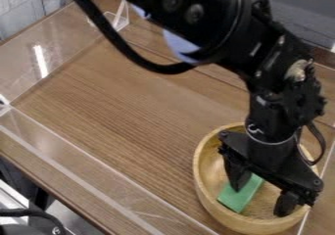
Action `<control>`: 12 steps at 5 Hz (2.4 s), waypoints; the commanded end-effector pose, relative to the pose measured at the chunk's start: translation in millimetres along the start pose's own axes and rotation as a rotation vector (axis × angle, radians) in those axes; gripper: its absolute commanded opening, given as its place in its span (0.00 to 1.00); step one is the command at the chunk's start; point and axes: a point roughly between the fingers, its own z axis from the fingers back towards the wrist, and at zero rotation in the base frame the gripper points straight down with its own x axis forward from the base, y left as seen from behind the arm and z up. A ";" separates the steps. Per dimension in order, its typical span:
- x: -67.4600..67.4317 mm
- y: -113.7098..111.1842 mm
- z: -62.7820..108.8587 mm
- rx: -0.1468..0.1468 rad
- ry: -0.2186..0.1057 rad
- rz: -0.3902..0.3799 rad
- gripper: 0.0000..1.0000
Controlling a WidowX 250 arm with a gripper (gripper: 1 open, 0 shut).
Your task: Put the green block in the brown bowl
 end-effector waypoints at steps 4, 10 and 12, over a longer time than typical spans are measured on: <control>6.5 6.2 -13.4 -0.007 -0.013 -0.002 0.00; 4.6 12.0 25.7 0.024 0.053 0.015 0.00; 9.7 14.8 56.0 0.036 0.043 0.030 0.00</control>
